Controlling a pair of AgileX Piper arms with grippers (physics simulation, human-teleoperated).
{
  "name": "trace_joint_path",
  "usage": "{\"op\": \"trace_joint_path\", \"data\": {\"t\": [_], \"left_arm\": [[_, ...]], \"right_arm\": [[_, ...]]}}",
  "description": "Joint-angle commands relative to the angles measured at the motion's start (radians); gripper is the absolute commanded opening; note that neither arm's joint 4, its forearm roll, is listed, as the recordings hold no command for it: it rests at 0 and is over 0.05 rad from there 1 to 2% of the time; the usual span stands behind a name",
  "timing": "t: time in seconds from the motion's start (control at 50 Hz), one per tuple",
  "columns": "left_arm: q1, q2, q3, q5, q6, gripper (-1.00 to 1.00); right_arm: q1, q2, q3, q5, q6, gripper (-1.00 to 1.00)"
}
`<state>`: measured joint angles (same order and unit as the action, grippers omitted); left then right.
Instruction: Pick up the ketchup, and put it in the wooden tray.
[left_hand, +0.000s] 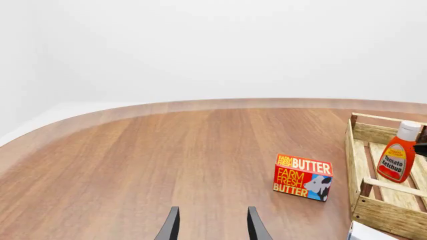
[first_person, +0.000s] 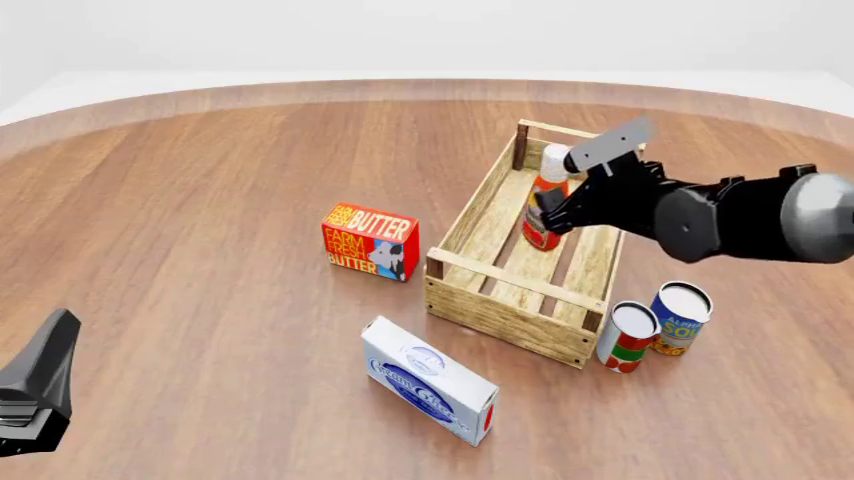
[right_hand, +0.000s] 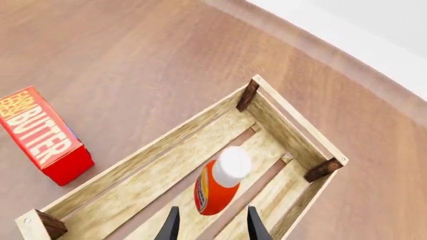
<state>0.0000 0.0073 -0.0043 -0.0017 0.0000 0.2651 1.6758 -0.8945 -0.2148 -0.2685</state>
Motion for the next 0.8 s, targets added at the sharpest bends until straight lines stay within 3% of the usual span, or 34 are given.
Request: {"op": "trace_joint_path", "data": {"t": [0.02,0.34,0.8], "left_arm": [[0.0,0.0,0.0,0.0,0.0,1.0],[0.0,0.0,0.0,0.0,0.0,1.0],[0.0,0.0,0.0,0.0,0.0,1.0]], "right_arm": [[0.007,-0.117,0.062,0.016,0.002,1.0],[0.024,-0.282,0.134,0.07,0.009,1.0],[0.026,-0.607,0.372,0.099,0.061,1.0]]}}
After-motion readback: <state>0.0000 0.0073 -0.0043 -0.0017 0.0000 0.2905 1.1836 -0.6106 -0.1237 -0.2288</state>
